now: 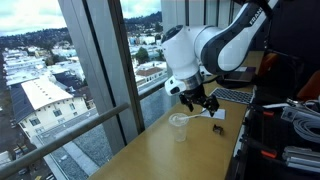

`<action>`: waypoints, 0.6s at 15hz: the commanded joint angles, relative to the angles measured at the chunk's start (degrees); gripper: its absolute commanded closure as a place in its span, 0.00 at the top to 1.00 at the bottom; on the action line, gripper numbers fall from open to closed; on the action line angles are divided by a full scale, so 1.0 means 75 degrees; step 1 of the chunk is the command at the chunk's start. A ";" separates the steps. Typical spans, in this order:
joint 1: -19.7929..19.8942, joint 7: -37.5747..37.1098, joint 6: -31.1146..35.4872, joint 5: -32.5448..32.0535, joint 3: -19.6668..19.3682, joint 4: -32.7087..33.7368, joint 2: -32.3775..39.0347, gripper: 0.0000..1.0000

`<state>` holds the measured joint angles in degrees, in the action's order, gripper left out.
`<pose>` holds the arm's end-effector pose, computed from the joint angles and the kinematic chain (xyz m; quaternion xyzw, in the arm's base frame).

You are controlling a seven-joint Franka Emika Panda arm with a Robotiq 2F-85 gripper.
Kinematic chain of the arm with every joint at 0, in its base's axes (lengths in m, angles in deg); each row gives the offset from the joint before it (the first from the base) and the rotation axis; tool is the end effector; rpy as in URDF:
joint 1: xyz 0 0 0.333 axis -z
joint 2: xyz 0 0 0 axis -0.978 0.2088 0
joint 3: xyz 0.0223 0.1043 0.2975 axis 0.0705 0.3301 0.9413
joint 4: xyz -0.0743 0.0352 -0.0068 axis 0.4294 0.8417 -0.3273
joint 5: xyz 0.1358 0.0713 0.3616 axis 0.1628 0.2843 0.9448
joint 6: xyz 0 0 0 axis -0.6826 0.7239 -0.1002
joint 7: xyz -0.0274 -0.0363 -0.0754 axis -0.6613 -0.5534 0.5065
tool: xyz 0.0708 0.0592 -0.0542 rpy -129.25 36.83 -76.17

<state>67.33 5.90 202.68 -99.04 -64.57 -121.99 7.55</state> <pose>0.5337 0.1954 0.1942 0.7084 0.6770 -0.1688 0.1066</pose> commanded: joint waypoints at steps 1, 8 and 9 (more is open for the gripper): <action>0.0037 0.0182 0.0795 -0.0524 -0.0172 -0.0388 -0.0055 1.00; 0.0016 0.0008 0.1459 -0.1177 -0.0269 -0.0708 -0.0157 1.00; 0.0032 0.0002 0.1529 -0.1241 -0.0277 -0.0752 -0.0179 1.00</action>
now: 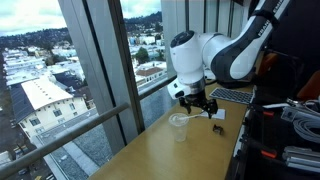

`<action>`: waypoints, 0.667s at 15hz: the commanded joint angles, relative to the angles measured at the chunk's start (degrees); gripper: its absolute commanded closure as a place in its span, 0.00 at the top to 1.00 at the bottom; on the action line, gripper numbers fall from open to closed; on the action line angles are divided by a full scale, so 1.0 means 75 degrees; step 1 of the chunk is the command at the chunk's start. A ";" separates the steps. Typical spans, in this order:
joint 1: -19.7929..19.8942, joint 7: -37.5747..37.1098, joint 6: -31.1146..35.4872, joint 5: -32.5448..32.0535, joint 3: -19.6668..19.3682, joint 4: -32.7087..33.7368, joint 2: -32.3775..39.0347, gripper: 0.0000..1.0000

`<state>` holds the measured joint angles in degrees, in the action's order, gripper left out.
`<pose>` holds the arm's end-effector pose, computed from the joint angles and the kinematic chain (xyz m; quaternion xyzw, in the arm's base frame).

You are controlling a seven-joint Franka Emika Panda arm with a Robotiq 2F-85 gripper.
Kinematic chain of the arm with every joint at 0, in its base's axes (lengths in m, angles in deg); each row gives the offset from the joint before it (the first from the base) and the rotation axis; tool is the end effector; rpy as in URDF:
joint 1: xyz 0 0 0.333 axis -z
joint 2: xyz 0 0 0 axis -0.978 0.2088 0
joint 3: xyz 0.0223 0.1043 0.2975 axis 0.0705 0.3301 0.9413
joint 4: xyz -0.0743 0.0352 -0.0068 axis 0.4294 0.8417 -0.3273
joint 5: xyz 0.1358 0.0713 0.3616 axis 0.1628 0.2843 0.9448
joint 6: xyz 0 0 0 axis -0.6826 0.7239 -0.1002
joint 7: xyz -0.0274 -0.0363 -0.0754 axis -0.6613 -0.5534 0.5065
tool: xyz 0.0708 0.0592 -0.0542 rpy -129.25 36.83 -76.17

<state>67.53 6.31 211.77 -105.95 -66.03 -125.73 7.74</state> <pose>0.5286 0.1870 0.1773 0.6721 0.7162 -0.1309 0.1347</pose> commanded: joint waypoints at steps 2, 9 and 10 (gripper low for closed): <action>0.0017 -0.0094 0.0405 -0.0430 -0.0104 -0.0299 -0.0221 1.00; 0.0065 -0.0130 0.0445 -0.0601 -0.0150 -0.0231 -0.0202 1.00; 0.0077 -0.0122 0.0451 -0.0603 -0.0168 -0.0211 -0.0190 1.00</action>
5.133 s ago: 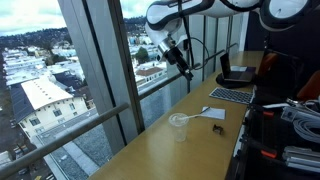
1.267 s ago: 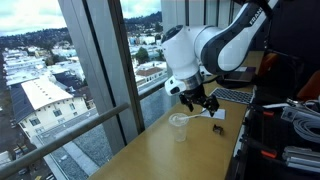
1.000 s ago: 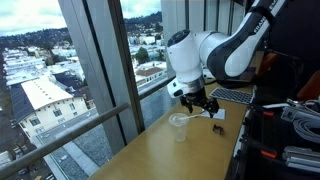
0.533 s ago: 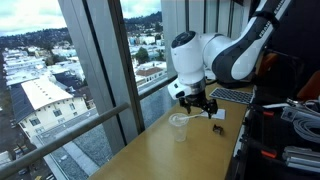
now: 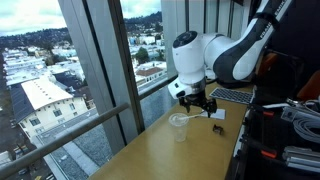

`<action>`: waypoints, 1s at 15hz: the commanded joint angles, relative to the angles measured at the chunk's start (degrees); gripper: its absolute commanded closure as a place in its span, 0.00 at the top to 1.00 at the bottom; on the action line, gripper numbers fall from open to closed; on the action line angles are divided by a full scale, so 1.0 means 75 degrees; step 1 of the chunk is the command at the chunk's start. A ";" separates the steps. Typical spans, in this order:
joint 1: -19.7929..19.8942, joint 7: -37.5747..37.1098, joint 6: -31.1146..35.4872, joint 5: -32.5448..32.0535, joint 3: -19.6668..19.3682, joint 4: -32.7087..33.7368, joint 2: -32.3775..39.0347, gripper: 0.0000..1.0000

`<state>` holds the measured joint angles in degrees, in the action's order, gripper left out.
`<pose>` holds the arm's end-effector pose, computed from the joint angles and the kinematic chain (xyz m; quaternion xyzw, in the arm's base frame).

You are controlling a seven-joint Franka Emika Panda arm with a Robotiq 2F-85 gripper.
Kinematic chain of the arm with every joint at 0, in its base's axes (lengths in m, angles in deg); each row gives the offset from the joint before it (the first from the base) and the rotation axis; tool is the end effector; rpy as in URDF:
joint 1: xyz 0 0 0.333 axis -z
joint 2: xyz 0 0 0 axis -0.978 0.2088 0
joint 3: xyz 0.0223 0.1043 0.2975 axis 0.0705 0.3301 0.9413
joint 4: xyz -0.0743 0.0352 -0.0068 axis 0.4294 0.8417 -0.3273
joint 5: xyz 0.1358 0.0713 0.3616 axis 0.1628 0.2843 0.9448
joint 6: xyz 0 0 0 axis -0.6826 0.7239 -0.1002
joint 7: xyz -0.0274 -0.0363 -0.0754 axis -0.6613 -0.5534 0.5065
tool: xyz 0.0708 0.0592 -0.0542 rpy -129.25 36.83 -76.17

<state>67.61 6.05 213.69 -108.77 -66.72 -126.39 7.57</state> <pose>0.5297 0.1819 0.1765 0.6607 0.7255 -0.1223 0.1490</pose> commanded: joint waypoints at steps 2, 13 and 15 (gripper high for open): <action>0.0089 -0.0087 0.0181 -0.0227 -0.0114 -0.0036 -0.0120 1.00; 0.0084 -0.0051 0.0133 -0.0305 -0.0238 0.0925 0.0305 1.00; 0.0100 -0.0009 0.0127 -0.0355 -0.0262 0.1280 0.0459 1.00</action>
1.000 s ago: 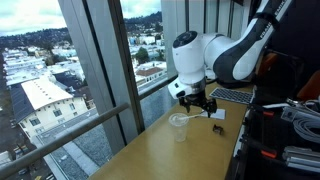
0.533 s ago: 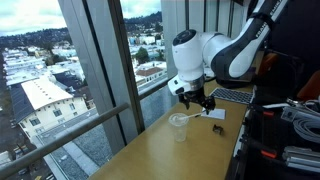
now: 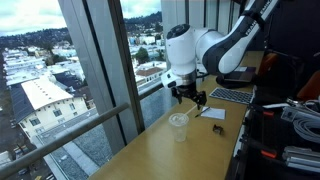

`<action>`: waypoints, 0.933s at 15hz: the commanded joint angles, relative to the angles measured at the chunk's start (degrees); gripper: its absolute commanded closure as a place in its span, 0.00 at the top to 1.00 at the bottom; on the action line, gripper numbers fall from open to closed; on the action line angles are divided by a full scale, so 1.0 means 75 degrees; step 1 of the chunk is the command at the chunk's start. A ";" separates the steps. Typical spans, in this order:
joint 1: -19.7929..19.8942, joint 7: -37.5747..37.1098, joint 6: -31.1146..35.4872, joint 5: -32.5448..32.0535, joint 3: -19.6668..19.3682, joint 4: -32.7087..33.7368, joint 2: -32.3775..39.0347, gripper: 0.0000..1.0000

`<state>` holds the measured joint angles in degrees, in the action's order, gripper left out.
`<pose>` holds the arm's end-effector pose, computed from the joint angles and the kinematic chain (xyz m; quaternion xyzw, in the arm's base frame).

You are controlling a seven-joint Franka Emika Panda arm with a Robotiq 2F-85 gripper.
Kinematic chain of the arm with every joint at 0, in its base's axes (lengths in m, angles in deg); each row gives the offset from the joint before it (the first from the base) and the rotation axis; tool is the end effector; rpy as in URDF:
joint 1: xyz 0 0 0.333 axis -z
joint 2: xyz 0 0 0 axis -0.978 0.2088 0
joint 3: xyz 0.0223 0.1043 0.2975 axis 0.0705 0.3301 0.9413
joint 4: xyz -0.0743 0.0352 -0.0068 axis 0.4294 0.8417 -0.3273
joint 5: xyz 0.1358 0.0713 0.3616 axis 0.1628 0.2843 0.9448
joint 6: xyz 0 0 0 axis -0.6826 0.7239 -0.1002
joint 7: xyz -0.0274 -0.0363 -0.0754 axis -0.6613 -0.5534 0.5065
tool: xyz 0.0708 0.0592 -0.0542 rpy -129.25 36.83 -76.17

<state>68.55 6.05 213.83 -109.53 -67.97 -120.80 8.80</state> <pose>0.5702 0.1694 0.1985 0.6768 0.7095 -0.0951 0.1718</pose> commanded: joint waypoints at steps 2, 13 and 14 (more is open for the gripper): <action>-0.0002 0.0028 0.0084 -0.0258 -0.0137 0.0930 0.0487 1.00; 0.0058 0.0782 -0.1243 0.1584 0.0492 0.2290 0.1106 1.00; 0.0023 0.0856 -0.1533 0.1895 0.0524 0.2327 0.1057 1.00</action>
<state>68.56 9.39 208.43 -101.31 -65.86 -105.42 17.06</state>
